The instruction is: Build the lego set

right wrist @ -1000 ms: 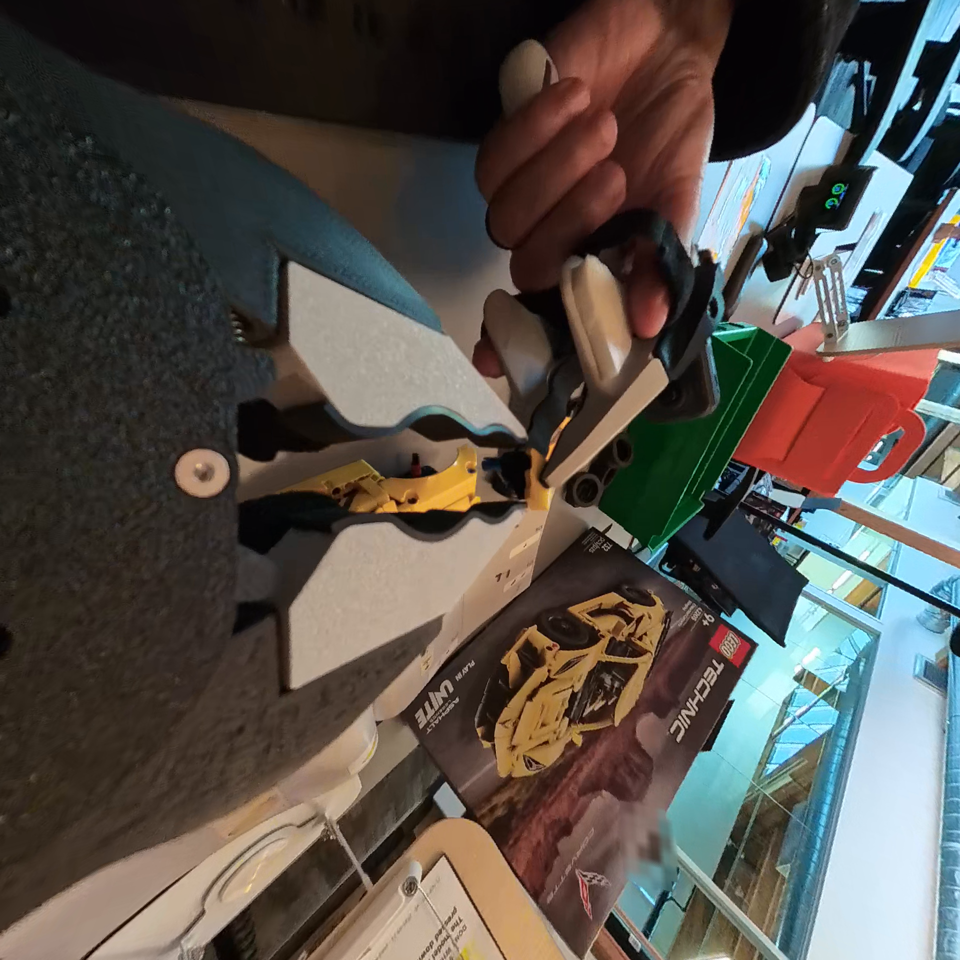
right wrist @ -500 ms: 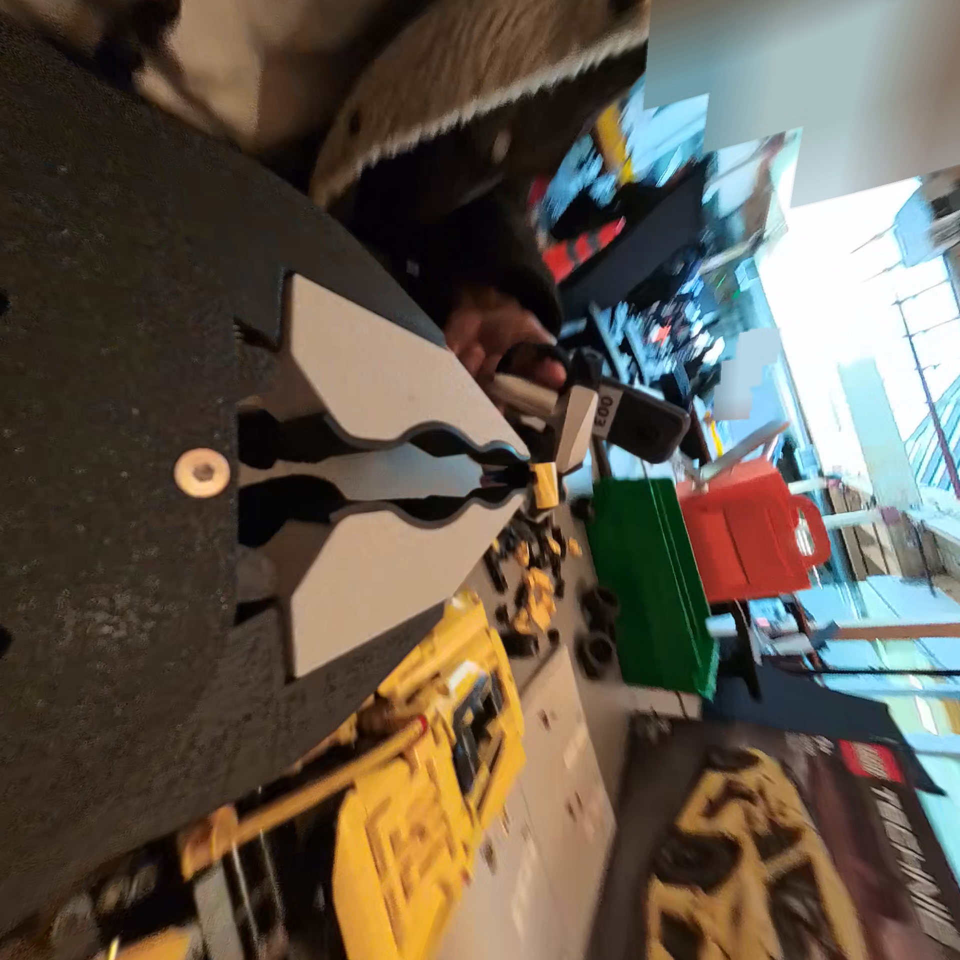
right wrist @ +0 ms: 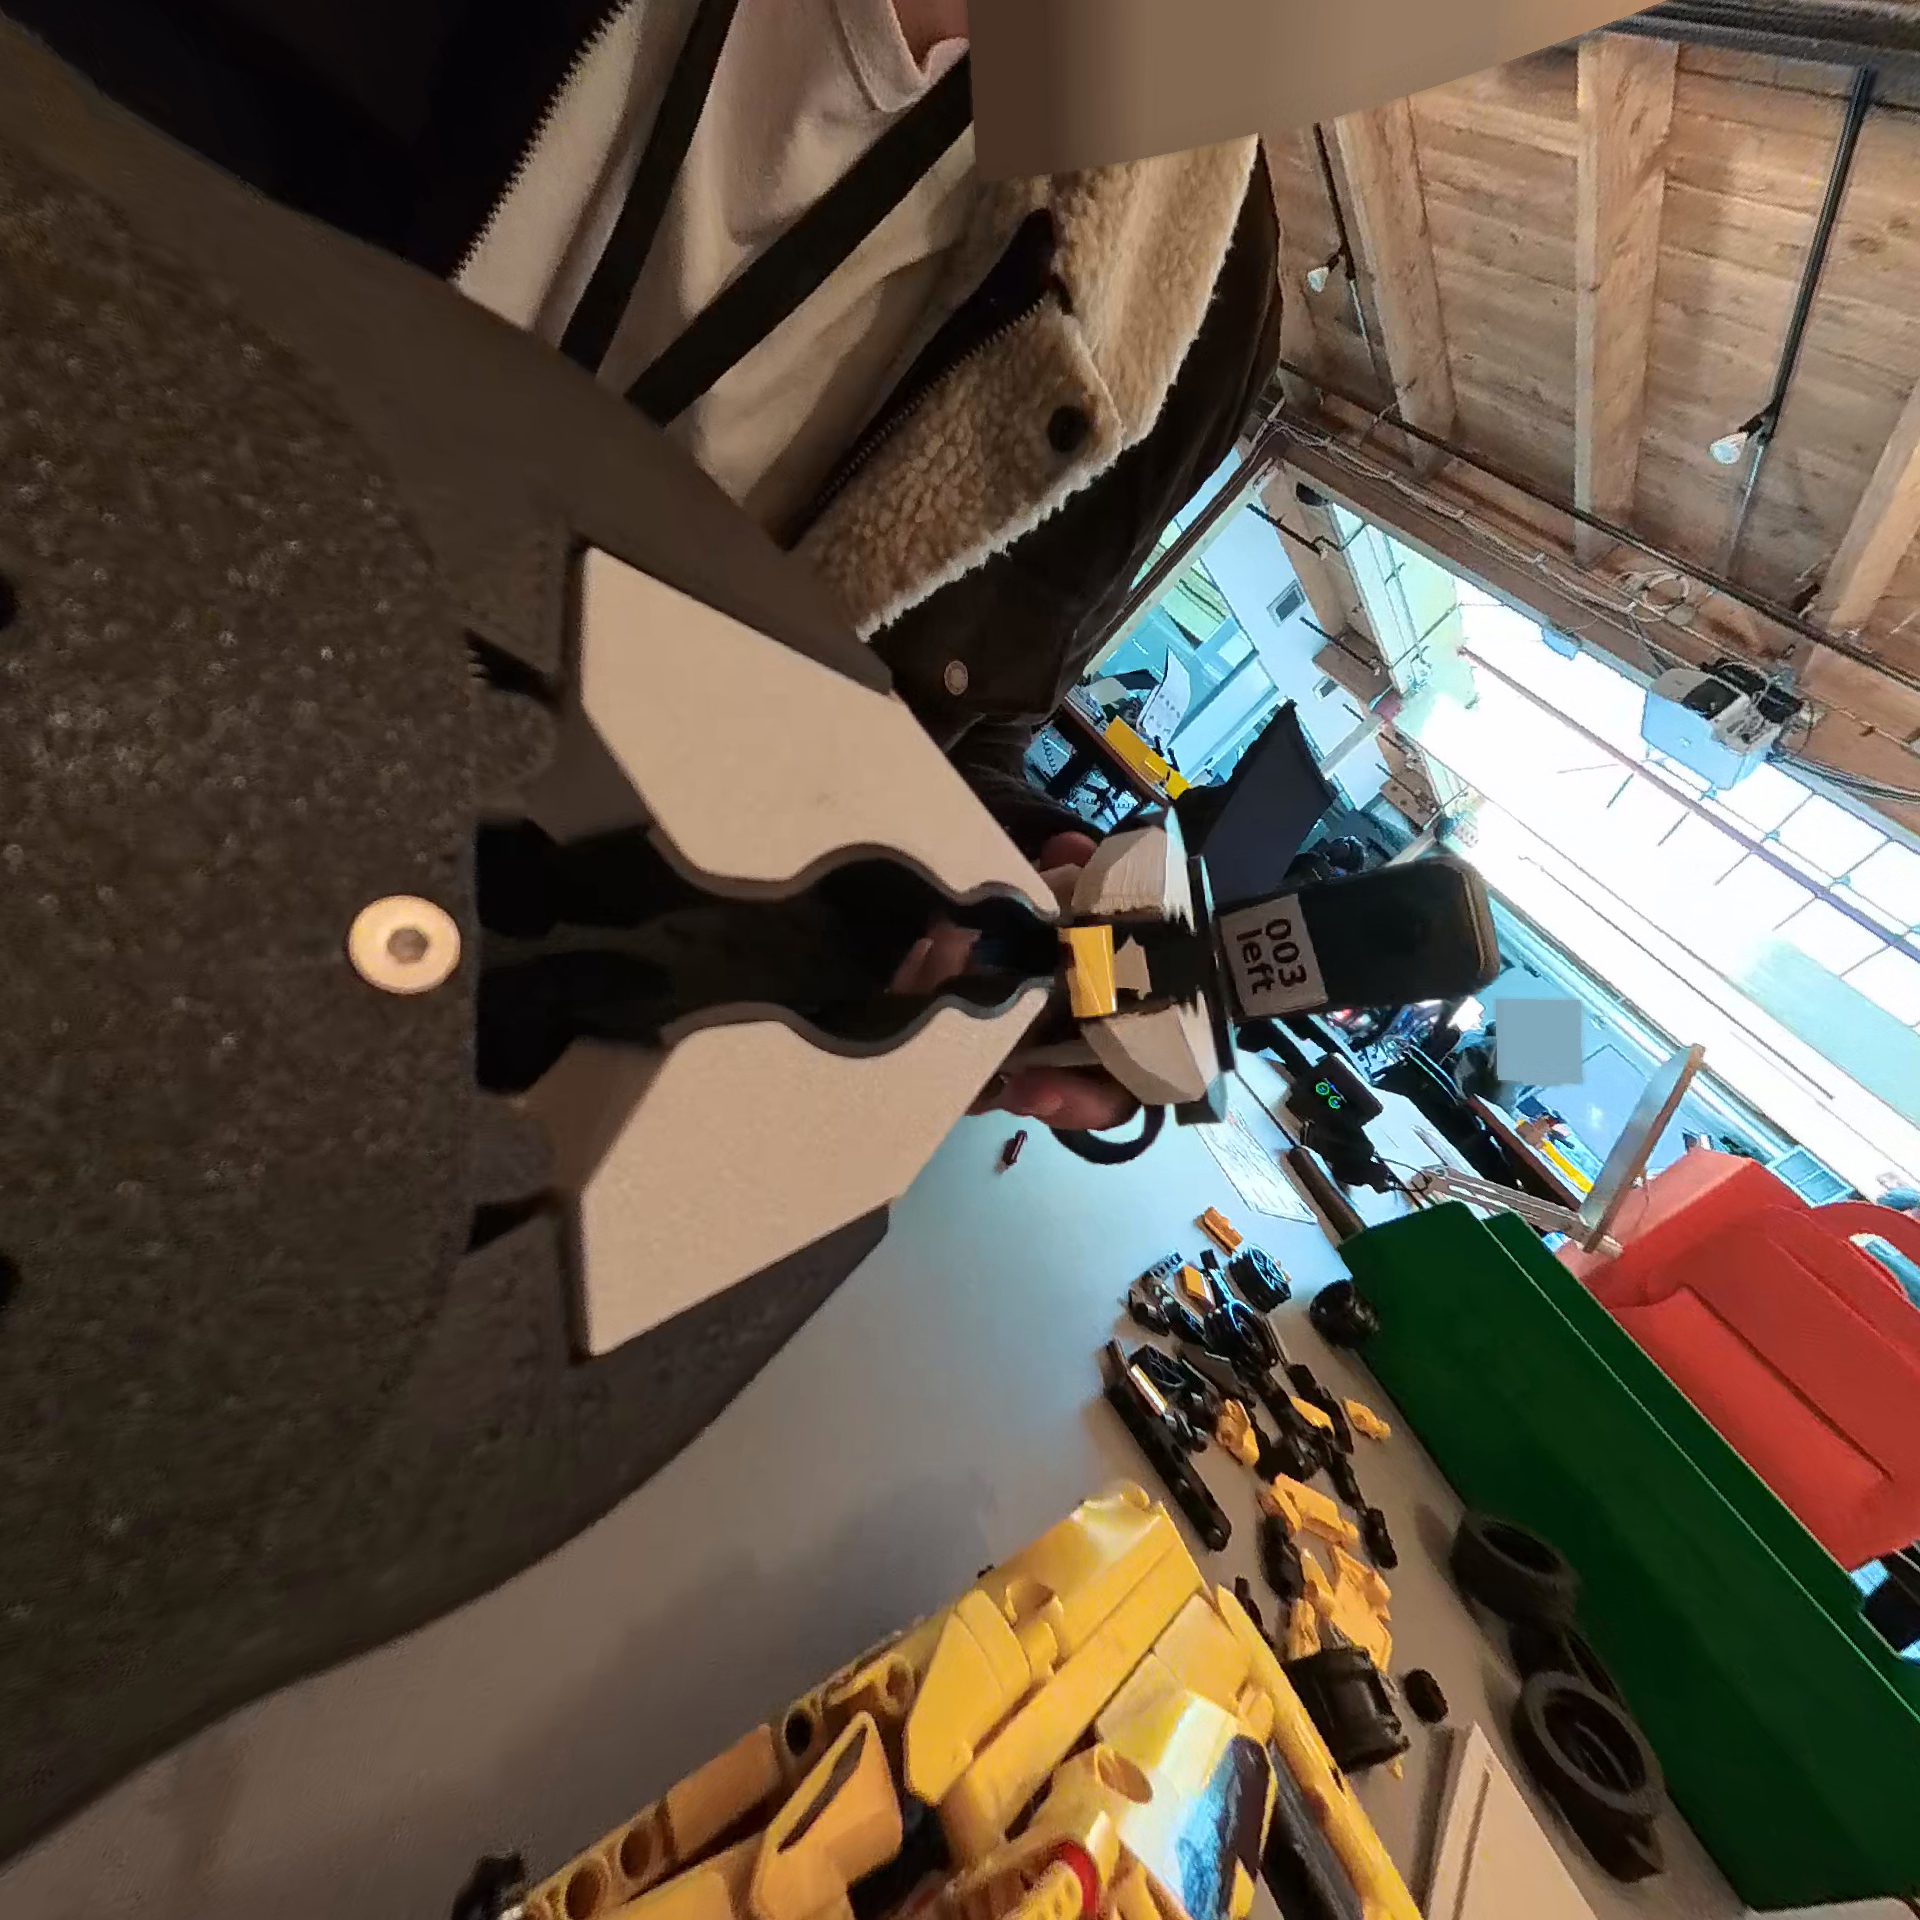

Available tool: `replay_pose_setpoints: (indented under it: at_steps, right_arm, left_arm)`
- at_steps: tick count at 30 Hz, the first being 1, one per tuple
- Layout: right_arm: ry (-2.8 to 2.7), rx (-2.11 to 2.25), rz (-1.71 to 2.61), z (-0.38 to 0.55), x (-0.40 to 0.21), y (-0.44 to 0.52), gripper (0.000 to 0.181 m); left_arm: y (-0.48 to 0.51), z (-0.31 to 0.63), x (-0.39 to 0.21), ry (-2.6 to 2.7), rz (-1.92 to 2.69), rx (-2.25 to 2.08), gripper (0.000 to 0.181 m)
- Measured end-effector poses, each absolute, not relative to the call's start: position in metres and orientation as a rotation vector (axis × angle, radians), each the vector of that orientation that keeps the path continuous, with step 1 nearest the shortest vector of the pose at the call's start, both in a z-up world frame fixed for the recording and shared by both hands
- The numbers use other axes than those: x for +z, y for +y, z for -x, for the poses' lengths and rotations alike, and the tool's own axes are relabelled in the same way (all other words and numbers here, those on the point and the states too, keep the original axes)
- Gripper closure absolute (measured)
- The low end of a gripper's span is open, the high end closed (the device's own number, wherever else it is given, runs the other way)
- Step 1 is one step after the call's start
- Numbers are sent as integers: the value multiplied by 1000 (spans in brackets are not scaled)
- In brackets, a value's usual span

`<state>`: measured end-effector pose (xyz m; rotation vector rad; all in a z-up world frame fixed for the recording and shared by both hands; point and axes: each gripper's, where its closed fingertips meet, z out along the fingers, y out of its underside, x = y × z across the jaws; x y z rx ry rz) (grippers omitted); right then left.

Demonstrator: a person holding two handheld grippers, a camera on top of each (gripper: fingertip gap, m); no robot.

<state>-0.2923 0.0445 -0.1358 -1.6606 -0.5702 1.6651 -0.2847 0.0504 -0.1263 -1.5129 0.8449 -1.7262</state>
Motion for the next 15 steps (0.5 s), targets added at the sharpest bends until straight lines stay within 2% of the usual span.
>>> replay_pose_setpoints:
  at_steps: [7,10,15]
  right_arm:
    - [-545,1634,1645,288,-134,49,176]
    - [-556,1635,1640,289,-133,48,175]
    - [-568,1602,1641,290,-133,48,175]
  left_arm:
    - [48,283,-129,866,1526,-1715,167]
    - [43,282,-131,902,1521,-1717,175]
    - [43,283,-132,906,1521,-1714,176]
